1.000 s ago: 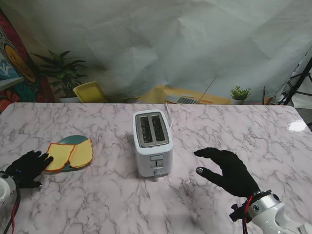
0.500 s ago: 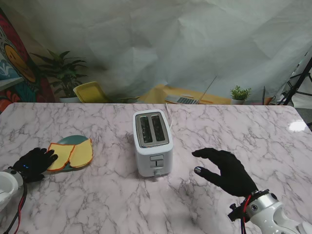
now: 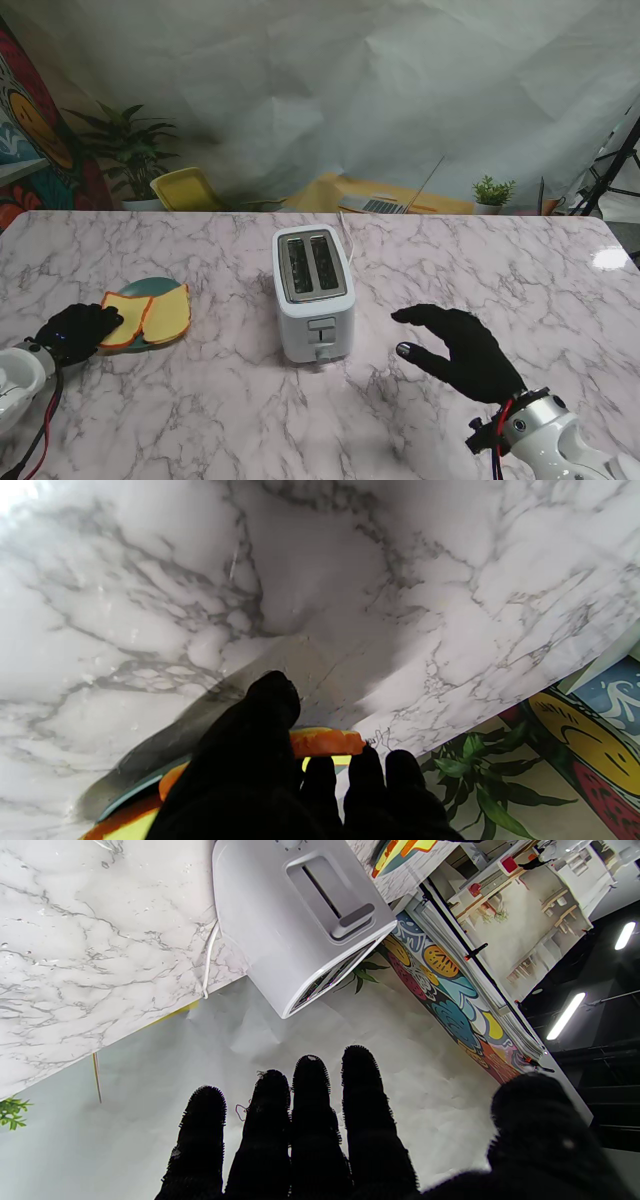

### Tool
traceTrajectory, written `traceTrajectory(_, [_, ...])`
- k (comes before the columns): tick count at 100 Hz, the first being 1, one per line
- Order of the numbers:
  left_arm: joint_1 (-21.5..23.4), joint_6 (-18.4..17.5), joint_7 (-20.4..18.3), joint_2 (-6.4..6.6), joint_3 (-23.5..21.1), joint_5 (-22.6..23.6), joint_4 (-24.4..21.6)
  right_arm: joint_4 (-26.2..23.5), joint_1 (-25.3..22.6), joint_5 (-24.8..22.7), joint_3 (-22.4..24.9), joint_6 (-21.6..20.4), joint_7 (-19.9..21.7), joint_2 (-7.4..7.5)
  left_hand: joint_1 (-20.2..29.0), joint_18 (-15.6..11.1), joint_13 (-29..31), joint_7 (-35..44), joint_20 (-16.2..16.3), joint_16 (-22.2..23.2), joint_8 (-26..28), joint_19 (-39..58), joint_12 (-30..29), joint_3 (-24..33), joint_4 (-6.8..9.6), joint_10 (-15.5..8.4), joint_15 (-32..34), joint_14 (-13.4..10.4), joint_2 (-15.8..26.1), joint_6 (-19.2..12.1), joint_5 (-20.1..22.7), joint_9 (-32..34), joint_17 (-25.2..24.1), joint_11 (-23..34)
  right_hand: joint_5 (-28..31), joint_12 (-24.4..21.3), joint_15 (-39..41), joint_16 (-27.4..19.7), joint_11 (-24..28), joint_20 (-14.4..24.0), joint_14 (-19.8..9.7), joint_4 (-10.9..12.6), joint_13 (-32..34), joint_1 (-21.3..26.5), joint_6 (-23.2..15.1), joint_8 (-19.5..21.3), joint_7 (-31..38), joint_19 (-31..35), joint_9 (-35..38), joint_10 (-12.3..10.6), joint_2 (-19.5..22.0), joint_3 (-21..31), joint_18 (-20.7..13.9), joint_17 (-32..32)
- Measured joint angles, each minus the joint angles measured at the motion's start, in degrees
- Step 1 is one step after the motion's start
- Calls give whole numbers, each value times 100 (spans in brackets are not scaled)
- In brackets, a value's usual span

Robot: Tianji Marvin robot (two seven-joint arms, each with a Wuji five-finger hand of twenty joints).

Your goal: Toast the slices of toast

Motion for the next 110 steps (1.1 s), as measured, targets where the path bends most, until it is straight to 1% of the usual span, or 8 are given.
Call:
traceTrajectory(14, [-36,24,154,0,16,-126,93,3,3,-9,-1,16,-3,0,59,-24,289,744,101,-84,-78,754,-9,-36,-2,-140,167,-63,348,-161,15,155,15,660,0,0,0,-1,4,0,0,0,2,4,0,0,0,4,69,0,52,-35,1,0])
traceTrajectory(26, [-72,33,333,-9,16,-285,169,3,4,-13,-1,37,-3,0,59,-29,732,1206,291,-89,-143,1248,-47,348,-15,-223,264,-80,425,-346,396,528,222,1133,0,1,0,-1,5,-1,0,0,13,4,0,0,0,4,70,0,52,-37,2,0])
traceTrajectory(39, [-140,58,512,-26,40,-431,290,3,5,-13,-1,37,3,0,59,-29,1136,1574,353,-94,-211,1431,-163,543,-74,-304,362,-103,481,-511,738,947,525,1290,0,1,0,-1,5,-1,0,0,56,4,0,0,0,5,72,0,52,-63,2,1])
traceTrajectory(44, [-164,63,571,-33,50,-469,323,3,5,-13,1,37,3,0,59,-19,1228,1711,354,-94,-282,1443,-191,630,-183,-306,463,-103,481,-558,898,1157,626,1302,0,1,0,-1,5,-2,0,0,56,4,0,0,0,5,73,0,52,-66,2,1])
traceTrajectory(54, [-188,61,704,-46,51,-516,356,3,4,-14,5,36,-4,0,59,3,1616,2029,355,-65,-311,1660,-229,631,-196,-329,571,-108,481,-690,1264,1606,890,1436,0,1,0,-1,5,-2,0,0,56,5,0,0,0,15,74,0,52,-69,3,1])
traceTrajectory(63, [-221,10,936,-55,47,-542,420,4,1,-14,11,33,-9,0,59,126,2179,2475,403,182,-317,1925,-31,516,-251,-364,663,-68,468,-888,1743,2341,1243,1430,0,1,0,-1,5,-2,0,0,56,16,0,0,0,18,74,0,52,-73,4,1])
traceTrajectory(80, [-337,-106,1151,-57,58,-623,580,6,-10,-14,35,26,-56,-7,59,232,2702,2752,569,648,-375,2155,213,444,-293,-427,784,-22,171,-1051,2166,3008,1561,1287,0,1,0,-1,5,-2,0,0,56,17,0,-1,0,22,74,0,52,-76,4,1])
traceTrajectory(110, [-234,-226,1361,-101,-185,-539,421,11,-15,-15,56,18,-69,-10,59,445,3271,3103,860,1717,-379,2781,842,457,-296,-401,1095,142,-263,-1155,2531,3782,1697,1285,0,1,0,0,5,-3,1,0,56,17,0,-1,0,64,76,0,52,-85,5,1])
